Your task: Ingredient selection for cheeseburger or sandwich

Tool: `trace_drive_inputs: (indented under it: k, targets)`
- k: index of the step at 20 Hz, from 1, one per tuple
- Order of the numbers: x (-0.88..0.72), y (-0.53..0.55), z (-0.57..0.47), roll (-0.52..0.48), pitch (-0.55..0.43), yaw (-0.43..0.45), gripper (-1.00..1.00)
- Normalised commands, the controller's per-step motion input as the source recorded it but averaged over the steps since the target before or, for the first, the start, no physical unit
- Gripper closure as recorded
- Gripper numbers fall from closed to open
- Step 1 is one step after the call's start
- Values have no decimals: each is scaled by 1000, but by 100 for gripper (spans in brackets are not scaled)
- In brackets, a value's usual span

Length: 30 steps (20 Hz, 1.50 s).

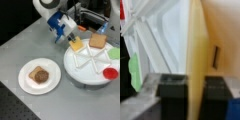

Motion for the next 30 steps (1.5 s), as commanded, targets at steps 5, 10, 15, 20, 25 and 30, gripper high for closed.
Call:
trace_drive_inputs:
  k: [5,10,15,20,25,30]
  targets:
    - [78,112,254,32,52,-91,100]
    - [145,38,602,-54,156,-40,100]
    - [112,-16,537,-146,204,53,100]
    - [126,-74,311,-213,228,168,100]
    - [318,-118,298,-465,236,241,100]
    - [491,-68,233,-501,206,236,100]
